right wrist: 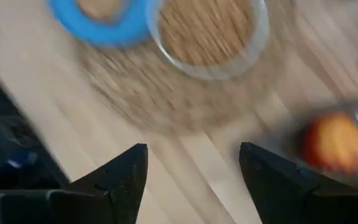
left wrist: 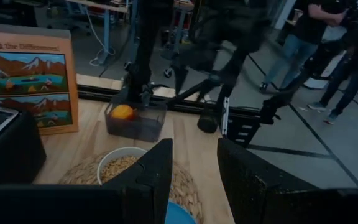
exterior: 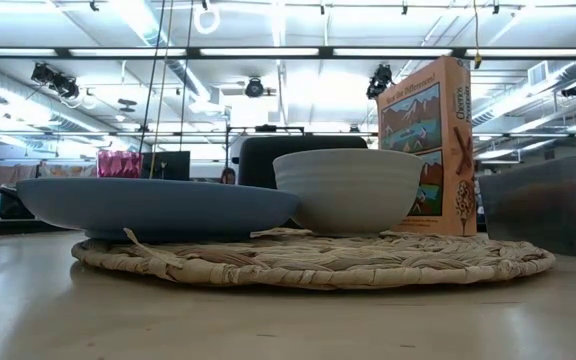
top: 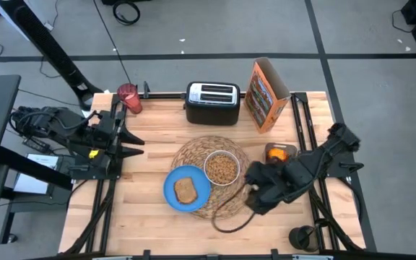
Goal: Arrange a breakfast setting
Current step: Put the apple from the black bin on the top left of the table mat
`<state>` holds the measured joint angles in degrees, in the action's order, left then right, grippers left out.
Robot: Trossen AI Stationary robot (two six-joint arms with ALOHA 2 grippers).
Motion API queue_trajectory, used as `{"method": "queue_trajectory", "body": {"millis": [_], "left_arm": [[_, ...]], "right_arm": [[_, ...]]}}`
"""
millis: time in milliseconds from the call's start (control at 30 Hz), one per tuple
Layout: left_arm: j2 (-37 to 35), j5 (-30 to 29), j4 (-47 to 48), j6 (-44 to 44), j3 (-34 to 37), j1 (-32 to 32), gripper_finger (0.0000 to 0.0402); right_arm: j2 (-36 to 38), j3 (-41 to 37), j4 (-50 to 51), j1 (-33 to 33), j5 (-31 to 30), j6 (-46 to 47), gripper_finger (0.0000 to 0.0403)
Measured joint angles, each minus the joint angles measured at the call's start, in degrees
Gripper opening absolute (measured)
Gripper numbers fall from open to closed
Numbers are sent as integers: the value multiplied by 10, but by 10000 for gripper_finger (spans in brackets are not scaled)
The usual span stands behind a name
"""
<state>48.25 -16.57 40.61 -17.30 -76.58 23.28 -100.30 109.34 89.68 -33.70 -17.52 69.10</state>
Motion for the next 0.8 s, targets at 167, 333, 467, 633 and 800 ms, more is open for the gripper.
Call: {"method": "queue_trajectory", "body": {"millis": [167,333,467,633,800], "left_arm": [[17,0,-2,-5,0,13,135],[52,0,-12,-16,0,14,135],[90,-1,-52,-4,0,7,135],[132,-14,-103,-1,0,-11,135],[163,-16,-153,-12,0,-29,135]], "right_arm": [[86,-173,3,-14,41,93,250],[169,-312,-3,-6,53,121,232],[221,-420,-40,17,94,87,220],[260,-541,-107,54,134,36,211],[280,-621,-134,89,138,1,206]]}}
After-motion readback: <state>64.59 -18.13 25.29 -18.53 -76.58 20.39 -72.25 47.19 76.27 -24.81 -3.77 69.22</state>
